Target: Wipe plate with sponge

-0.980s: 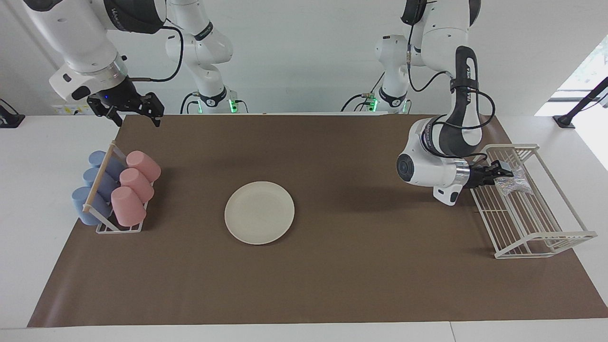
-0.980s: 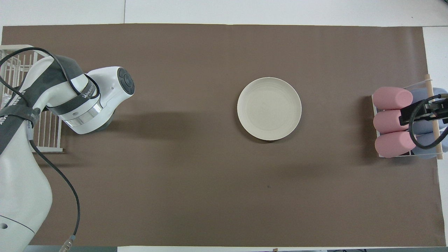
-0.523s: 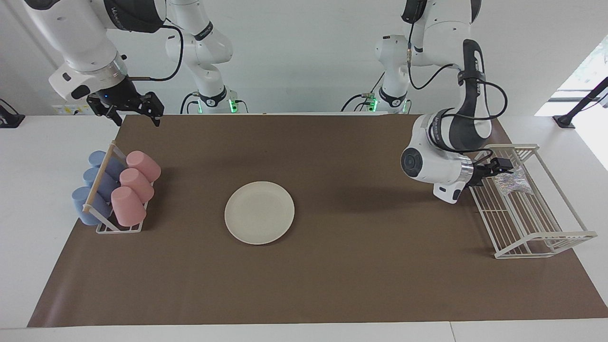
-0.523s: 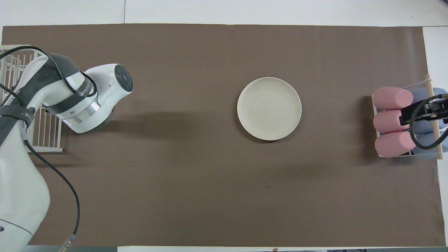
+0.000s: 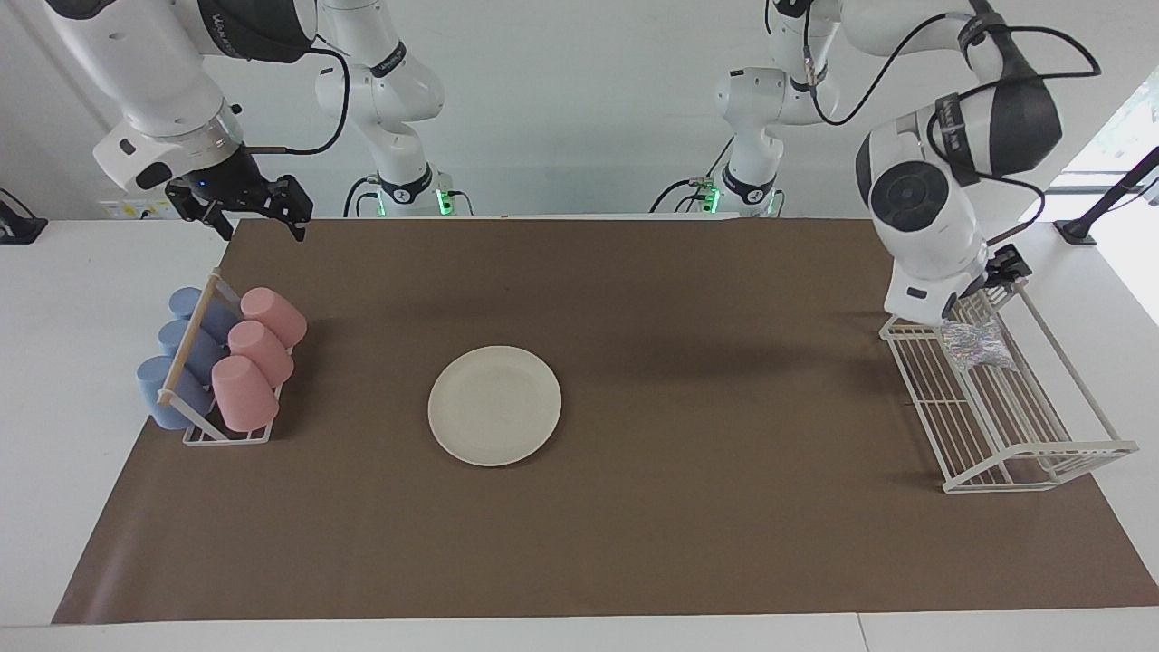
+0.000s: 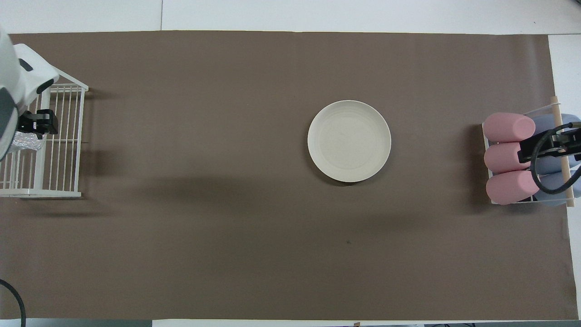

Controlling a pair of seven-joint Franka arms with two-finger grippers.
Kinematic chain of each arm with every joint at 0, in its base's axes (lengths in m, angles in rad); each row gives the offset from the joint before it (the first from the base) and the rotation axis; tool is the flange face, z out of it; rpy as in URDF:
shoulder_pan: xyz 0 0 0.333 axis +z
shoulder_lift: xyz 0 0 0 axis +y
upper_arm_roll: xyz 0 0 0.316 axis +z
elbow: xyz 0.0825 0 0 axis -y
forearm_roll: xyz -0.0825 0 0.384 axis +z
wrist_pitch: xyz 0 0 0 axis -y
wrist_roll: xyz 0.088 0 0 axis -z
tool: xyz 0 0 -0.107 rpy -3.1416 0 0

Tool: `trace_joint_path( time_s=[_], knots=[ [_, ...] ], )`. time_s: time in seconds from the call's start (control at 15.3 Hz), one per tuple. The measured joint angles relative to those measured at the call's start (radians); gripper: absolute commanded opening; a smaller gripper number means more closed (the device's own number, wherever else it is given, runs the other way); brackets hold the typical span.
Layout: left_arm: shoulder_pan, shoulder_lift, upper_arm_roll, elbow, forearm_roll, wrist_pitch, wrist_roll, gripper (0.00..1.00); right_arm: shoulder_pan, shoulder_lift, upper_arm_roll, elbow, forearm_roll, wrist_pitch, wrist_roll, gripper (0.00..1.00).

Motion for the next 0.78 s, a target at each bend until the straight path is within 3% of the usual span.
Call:
trace_joint_path(
  time_s=[0.39,0.78],
  knots=[
    [0.118,-0.128,0.005,0.007,-0.371,-0.012,0.046,1.0,0.0,0.0,0.0,-0.001,0.0,0.0,0.0,1.0],
    [0.109,-0.164,-0.005,-0.057,-0.474,-0.038,0.09,1.0,0.0,0.0,0.0,-0.001,0.0,0.0,0.0,1.0]
  ],
)
